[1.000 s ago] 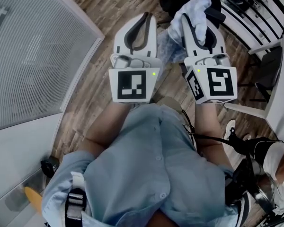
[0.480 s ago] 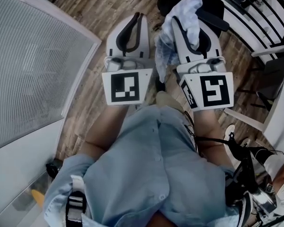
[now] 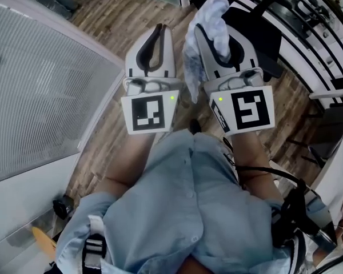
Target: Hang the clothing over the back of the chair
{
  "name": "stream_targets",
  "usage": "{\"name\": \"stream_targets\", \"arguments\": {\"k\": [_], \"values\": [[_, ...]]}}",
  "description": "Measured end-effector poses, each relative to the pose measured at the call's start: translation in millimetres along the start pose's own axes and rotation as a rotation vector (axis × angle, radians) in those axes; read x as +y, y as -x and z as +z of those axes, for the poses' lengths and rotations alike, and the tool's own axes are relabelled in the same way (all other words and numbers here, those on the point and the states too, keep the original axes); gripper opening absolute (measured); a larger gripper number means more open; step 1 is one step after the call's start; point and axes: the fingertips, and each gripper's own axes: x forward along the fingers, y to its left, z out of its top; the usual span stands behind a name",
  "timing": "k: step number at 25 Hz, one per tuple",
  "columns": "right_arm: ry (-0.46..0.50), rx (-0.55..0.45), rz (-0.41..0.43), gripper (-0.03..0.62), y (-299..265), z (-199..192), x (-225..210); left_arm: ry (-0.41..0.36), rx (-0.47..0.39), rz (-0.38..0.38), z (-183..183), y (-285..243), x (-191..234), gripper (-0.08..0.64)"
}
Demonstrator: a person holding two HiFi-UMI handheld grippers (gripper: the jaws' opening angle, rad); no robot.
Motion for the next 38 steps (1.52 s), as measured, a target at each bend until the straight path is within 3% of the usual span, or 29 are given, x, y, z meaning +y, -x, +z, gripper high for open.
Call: {"name": "stream_targets", "arguments": {"k": [8,13,23,38], "values": [[0.009,-0.005,0.061,0.078,-67.2,-6.1,-19.7,-0.010,-0.001,0.067,-9.7,-47.6,35.8,0.026],[0.010,0.027,0.069,0.078,-112.5,-25.7,-24.1,0.019,0.005,0.071,-30.0,-78.6,63.0,0.026],[0.044,0.058,0.005,0.078,-208.7,-45.3,-51.8,0.075,-0.012,-0.003,-61.6,-174.9,117.1,0.026],[0.131,0.021,-0.099,0.078,-326.8,-18.0,-127.0,0.082,-0.093,-0.122,-57.9,-309.0,158.1,0.026]]}}
